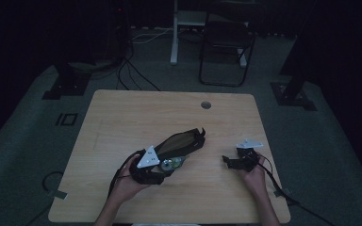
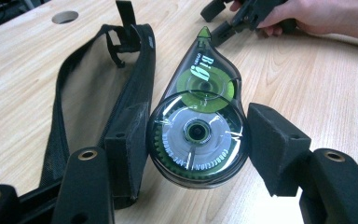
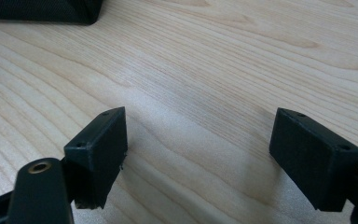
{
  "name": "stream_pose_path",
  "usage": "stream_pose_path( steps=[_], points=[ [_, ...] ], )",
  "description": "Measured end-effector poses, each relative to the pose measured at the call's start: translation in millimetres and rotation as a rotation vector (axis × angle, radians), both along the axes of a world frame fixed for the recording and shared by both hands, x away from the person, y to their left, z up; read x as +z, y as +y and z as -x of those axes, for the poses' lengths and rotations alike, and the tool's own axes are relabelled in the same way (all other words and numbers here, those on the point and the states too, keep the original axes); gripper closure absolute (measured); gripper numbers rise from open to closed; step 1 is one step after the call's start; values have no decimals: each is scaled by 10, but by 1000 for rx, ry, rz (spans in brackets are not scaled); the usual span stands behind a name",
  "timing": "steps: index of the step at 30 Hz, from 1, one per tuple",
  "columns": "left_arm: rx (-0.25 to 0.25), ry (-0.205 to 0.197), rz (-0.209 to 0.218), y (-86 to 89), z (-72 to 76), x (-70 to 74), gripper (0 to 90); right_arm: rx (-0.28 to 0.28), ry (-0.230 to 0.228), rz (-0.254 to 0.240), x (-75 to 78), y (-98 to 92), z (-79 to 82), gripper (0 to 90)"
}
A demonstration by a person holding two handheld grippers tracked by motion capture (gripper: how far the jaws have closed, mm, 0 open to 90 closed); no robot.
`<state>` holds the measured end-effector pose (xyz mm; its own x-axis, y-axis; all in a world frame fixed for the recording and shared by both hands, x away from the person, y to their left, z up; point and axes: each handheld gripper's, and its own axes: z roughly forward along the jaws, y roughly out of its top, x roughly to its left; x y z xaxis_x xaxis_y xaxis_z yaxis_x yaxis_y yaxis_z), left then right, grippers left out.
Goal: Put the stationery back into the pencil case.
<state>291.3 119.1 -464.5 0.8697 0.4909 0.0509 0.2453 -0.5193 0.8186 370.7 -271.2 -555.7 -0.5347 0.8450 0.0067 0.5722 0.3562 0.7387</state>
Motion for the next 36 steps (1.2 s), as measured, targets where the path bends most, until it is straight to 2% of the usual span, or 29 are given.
stream_pose_path(
  steps=[25, 36],
  points=[
    [21, -25, 16, 15, -130, 148, 415, 0, 0, 0, 0, 0, 0, 190],
    [30, -21, 26, 22, -193, 179, 415, 0, 0, 0, 0, 0, 0, 190]
  ],
)
